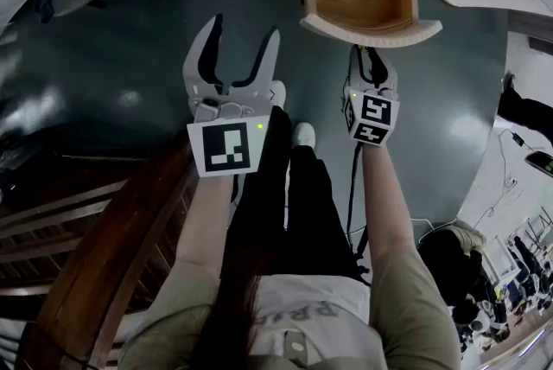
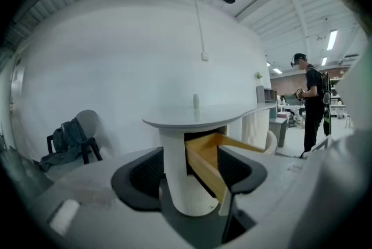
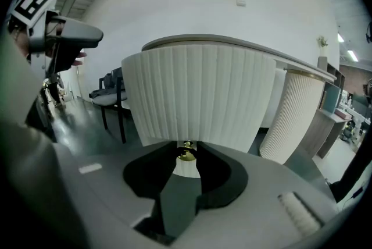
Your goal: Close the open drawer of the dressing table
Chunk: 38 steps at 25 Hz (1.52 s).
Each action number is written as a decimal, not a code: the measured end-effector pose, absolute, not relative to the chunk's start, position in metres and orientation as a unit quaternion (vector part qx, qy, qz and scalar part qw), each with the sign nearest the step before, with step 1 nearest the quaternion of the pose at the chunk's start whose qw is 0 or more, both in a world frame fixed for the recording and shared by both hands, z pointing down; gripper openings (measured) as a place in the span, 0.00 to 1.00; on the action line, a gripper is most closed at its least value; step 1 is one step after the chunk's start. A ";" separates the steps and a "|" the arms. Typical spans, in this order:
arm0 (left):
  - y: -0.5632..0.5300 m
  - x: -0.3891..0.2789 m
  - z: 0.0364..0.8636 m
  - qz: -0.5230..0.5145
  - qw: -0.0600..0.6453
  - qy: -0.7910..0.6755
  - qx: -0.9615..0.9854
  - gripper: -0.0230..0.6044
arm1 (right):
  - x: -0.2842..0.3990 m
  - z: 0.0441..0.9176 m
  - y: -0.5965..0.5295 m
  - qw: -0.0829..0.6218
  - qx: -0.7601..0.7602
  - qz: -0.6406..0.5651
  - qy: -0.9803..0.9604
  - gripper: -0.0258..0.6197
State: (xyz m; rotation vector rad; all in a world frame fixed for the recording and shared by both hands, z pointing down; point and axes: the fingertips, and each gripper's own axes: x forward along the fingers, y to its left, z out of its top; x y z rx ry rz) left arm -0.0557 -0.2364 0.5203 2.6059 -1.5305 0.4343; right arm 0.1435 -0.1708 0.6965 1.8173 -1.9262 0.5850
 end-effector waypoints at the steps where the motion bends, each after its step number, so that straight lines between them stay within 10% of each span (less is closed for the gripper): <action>1: -0.235 -0.057 0.522 0.143 0.048 -0.501 0.852 0.52 | 0.144 0.696 -0.172 0.214 0.655 0.210 -0.694 0.21; 38: -0.249 -0.059 0.564 0.108 0.017 -0.513 0.851 0.52 | 0.151 0.685 -0.253 0.140 0.678 0.123 -0.711 0.21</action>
